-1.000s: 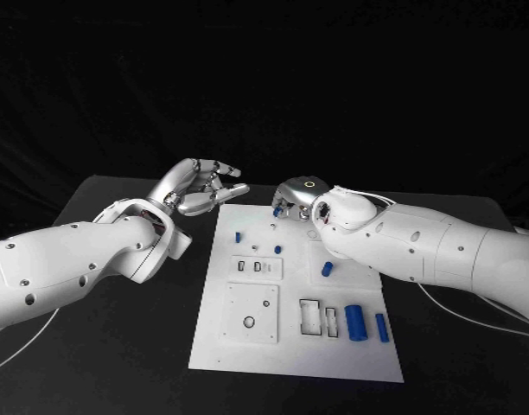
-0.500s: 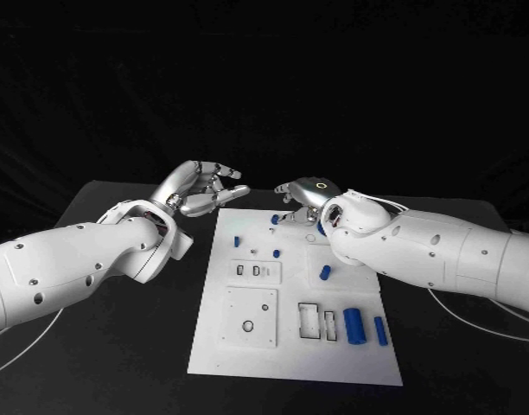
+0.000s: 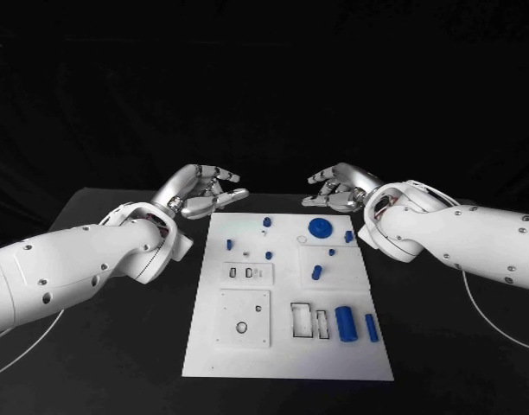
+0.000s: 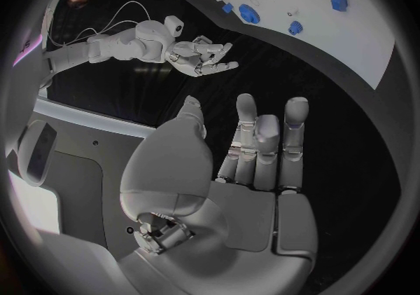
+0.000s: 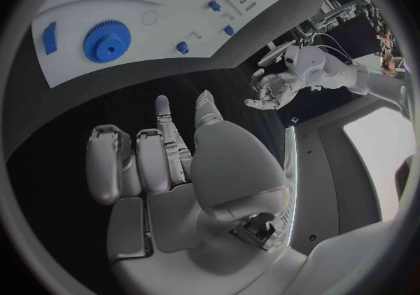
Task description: Assemble the parts on the task board
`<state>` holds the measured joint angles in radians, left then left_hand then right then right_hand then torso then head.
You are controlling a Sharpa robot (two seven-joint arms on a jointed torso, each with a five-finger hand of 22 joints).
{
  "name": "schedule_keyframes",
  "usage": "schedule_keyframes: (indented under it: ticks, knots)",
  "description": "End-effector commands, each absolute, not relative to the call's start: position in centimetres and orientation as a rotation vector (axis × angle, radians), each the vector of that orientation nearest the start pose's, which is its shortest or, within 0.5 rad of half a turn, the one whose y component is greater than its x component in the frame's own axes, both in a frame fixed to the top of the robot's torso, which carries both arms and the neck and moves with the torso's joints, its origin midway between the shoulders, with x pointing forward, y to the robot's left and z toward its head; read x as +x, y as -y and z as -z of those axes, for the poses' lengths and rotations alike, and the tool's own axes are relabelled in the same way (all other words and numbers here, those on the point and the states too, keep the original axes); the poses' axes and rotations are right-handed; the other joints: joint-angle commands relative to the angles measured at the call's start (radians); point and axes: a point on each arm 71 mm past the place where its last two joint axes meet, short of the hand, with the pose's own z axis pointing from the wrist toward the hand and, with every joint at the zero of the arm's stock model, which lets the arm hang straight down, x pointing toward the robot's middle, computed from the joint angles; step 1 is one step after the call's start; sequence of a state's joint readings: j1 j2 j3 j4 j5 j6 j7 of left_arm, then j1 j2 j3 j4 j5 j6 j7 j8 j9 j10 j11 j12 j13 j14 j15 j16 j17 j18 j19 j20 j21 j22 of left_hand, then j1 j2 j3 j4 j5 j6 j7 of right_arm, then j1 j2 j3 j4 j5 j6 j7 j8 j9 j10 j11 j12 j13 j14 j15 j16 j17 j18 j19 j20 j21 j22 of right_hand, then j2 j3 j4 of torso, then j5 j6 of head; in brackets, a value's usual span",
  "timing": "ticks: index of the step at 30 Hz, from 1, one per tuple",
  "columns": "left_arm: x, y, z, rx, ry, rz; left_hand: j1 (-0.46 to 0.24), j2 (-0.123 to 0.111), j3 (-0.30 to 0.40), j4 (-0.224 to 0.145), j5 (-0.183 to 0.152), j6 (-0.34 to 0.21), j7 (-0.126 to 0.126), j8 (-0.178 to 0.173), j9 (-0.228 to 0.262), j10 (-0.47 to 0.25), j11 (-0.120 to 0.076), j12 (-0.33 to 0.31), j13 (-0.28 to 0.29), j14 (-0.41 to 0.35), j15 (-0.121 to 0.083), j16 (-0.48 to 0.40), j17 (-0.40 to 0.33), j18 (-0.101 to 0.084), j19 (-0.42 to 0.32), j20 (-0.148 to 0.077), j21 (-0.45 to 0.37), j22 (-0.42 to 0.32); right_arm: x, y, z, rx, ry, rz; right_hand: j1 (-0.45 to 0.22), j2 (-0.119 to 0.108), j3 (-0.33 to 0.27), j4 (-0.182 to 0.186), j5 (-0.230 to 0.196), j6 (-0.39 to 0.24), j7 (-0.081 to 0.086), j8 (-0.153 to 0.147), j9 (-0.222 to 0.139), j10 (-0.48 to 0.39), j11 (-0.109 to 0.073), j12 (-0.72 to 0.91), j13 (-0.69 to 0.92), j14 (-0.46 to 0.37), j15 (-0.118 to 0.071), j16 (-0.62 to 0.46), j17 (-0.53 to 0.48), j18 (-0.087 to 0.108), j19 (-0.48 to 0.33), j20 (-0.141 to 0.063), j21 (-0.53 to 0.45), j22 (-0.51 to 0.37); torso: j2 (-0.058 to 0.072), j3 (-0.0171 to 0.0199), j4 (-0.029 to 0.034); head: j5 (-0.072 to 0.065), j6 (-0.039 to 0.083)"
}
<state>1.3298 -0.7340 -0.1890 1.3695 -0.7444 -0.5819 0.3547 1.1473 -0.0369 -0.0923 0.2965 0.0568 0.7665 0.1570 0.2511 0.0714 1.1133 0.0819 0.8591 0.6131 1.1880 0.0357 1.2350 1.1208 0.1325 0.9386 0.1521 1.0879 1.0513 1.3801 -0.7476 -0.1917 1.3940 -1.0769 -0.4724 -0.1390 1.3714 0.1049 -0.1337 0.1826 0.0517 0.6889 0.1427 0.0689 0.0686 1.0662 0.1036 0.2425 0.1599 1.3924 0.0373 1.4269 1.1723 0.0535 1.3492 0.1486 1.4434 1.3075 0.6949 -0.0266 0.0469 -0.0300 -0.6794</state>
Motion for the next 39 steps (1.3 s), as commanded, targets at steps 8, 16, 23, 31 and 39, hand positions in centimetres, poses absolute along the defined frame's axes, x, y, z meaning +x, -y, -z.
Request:
schedule_keyframes:
  ticks: [8, 16, 23, 31, 39]
  knots:
    - [51.7, -19.2, 15.7, -0.231, -1.377, 1.099, 0.002, 0.006, 0.003, -0.005, -0.006, 0.006, -0.003, -0.006, -0.001, 0.003, -0.001, -0.004, -0.001, -0.007, -0.001, -0.004, 0.001, 0.007, -0.010, 0.000, -0.006, -0.002, 52.9, 22.4, 16.3, 0.263, -1.734, -0.694, -0.052, -0.012, -0.061, 0.045, 0.005, -0.085, -0.078, -0.001, -0.001, 0.092, 0.006, 1.245, 1.234, 0.082, 0.013, 0.118, 0.296, 0.021, -0.161, 0.014, -0.092, 0.000, -0.001, -0.0010, -0.0037, -0.018, -0.009]
    - [51.7, -19.2, 15.7, -0.232, -1.378, 1.098, 0.002, 0.006, 0.003, -0.005, -0.006, 0.006, -0.003, -0.006, -0.001, 0.003, -0.001, -0.004, -0.001, -0.007, -0.001, -0.004, 0.001, 0.007, -0.010, 0.000, -0.006, -0.002, 53.4, 23.4, 16.8, 0.226, -1.731, -0.595, -0.114, -0.049, -0.056, 0.078, 0.001, 0.038, -0.082, 0.038, 0.029, 0.505, 0.020, 1.328, 1.411, 0.178, 0.047, 0.144, 0.399, -0.045, 0.173, 0.024, 0.105, 0.238, -0.003, -0.0008, -0.0043, -0.023, -0.014]
    - [51.6, -19.3, 15.7, -0.232, -1.377, 1.098, 0.002, 0.006, 0.003, -0.005, -0.006, 0.006, -0.003, -0.006, -0.001, 0.003, -0.001, -0.004, -0.001, -0.007, -0.001, -0.004, 0.001, 0.007, -0.010, 0.000, -0.006, -0.002, 53.8, 23.4, 17.3, 0.123, -1.678, -0.495, -0.155, -0.090, 0.012, 0.094, 0.026, 0.124, -0.061, 0.080, 0.065, 0.505, -0.004, 1.328, 1.411, 0.178, 0.025, 0.144, 0.399, -0.054, 0.222, 0.026, 0.127, 0.263, -0.002, 0.0002, -0.0042, -0.025, -0.015]
    - [51.5, -19.5, 15.7, -0.234, -1.376, 1.097, 0.002, 0.006, 0.003, -0.005, -0.006, 0.006, -0.003, -0.006, -0.001, 0.003, -0.001, -0.004, -0.001, -0.007, -0.001, -0.004, 0.001, 0.007, -0.010, 0.000, -0.006, -0.002, 54.1, 23.0, 18.7, -0.012, -1.668, -0.359, -0.102, -0.103, 0.097, 0.037, 0.056, 0.167, -0.021, 0.084, 0.083, 0.505, -0.035, 1.328, 1.411, 0.178, -0.017, 0.144, 0.399, -0.054, 0.222, -0.013, 0.127, 0.263, 0.000, 0.0009, -0.0037, -0.020, -0.014]
    - [51.4, -19.8, 15.6, -0.238, -1.375, 1.094, 0.002, 0.006, 0.003, -0.005, -0.006, 0.006, -0.003, -0.006, -0.001, 0.003, -0.001, -0.004, -0.001, -0.007, -0.001, -0.004, 0.001, 0.007, -0.010, 0.000, -0.006, -0.002, 54.3, 22.4, 19.8, -0.069, -1.680, -0.310, -0.075, -0.123, 0.131, -0.003, 0.086, 0.190, -0.017, 0.082, 0.088, 0.505, -0.033, 1.328, 1.411, 0.178, -0.023, 0.144, 0.399, -0.054, 0.222, -0.022, 0.127, 0.263, -0.001, 0.0007, -0.0053, -0.017, -0.020]
